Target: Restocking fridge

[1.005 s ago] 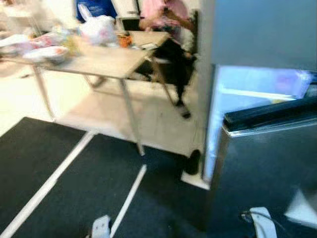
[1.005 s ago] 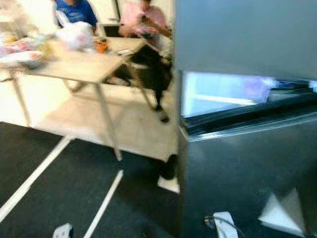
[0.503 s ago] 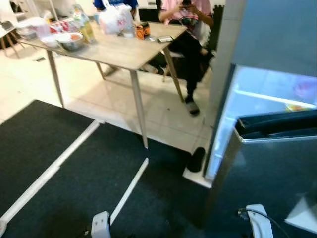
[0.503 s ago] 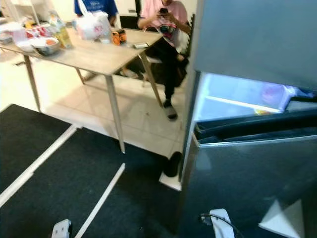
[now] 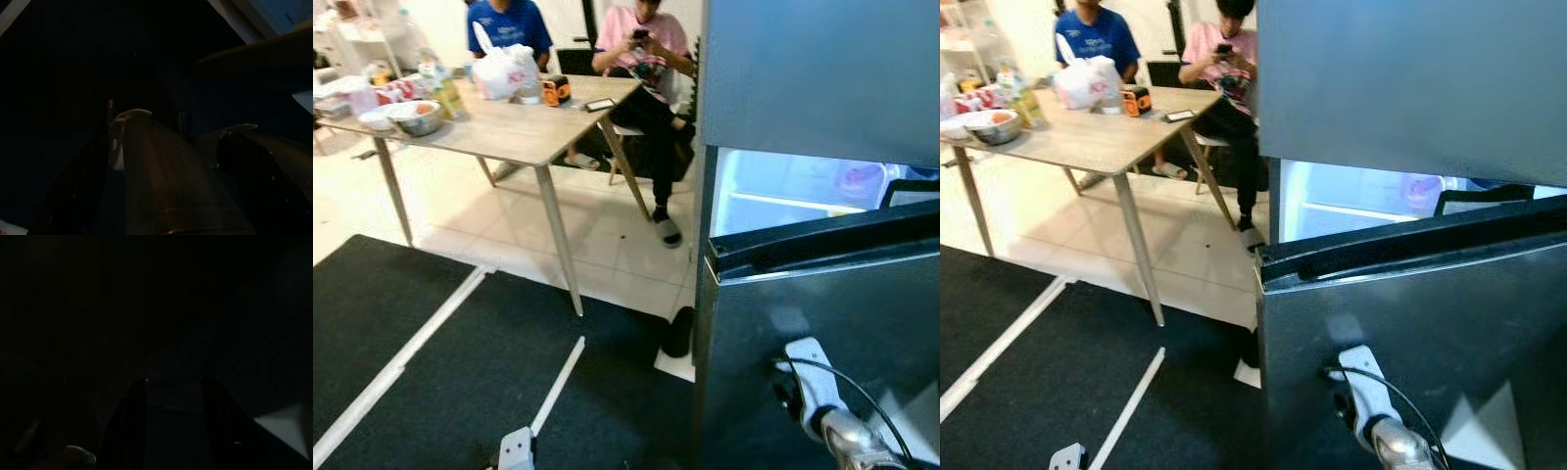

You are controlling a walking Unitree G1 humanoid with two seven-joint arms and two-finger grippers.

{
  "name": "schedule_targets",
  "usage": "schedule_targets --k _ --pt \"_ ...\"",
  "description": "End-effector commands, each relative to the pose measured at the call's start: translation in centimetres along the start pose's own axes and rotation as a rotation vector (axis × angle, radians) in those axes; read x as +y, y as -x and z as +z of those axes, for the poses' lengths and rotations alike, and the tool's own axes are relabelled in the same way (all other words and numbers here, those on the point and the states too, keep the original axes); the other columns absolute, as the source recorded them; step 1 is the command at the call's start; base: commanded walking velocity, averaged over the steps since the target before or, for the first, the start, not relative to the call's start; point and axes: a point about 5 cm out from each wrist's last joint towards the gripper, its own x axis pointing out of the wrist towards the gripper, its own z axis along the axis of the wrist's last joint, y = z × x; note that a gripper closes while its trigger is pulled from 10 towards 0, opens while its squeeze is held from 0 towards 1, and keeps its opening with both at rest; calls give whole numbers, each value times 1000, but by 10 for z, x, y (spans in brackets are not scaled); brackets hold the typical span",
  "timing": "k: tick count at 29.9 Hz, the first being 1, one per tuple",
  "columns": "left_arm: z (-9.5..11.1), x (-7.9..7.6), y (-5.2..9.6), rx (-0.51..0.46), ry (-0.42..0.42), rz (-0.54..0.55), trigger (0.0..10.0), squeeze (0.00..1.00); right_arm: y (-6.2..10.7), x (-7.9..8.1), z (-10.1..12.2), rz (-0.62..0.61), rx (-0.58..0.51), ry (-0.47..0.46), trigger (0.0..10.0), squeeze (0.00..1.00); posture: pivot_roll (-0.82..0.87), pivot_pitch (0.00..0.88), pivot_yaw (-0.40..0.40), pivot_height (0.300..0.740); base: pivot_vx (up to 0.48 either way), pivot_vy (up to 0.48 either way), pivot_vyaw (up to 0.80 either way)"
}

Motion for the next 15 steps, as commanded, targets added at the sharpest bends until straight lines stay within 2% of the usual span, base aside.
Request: schedule_targets --k 1,2,4,5,7,8,9,10,11,12,15 --pt "-2 4 2 1 7 15 10000 0 -8 8 54 65 -202 80 10000 0 -24 0 56 740 0 0 0" --pt "-3 4 2 1 10 13 10000 0 -10 10 69 81 -246 114 10000 0 -21 0 54 740 0 0 0" --pt "-3 4 2 1 10 13 10000 0 -10 10 69 81 -246 114 10000 0 -21 0 54 740 0 0 0" --pt "-4 5 3 1 12 11 10000 0 -11 11 85 83 -287 146 10000 0 -8 0 47 740 0 0 0" --pt "-7 8 5 -3 28 16 10000 0 -11 17 142 59 -428 209 10000 0 3 0 43 740 0 0 0" --pt "-7 8 5 -3 28 16 10000 0 -11 17 142 59 -428 209 10000 0 3 0 43 740 0 0 0" --pt "-8 9 6 -1 32 20 10000 0 -8 21 172 52 -512 196 10000 0 12 0 42 740 0 0 0" --pt "-8 9 6 -1 32 20 10000 0 -8 21 172 52 -512 196 10000 0 12 0 42 740 0 0 0" --pt "-10 11 7 0 34 23 10000 0 -4 25 196 59 -580 179 10000 0 20 0 38 740 0 0 0" --pt "-11 12 8 -1 39 26 10000 0 -2 30 208 74 -617 171 10000 0 25 0 36 740 0 0 0" --pt "-12 12 8 -2 41 29 10000 0 -2 35 209 98 -623 162 10000 0 28 0 36 740 0 0 0"
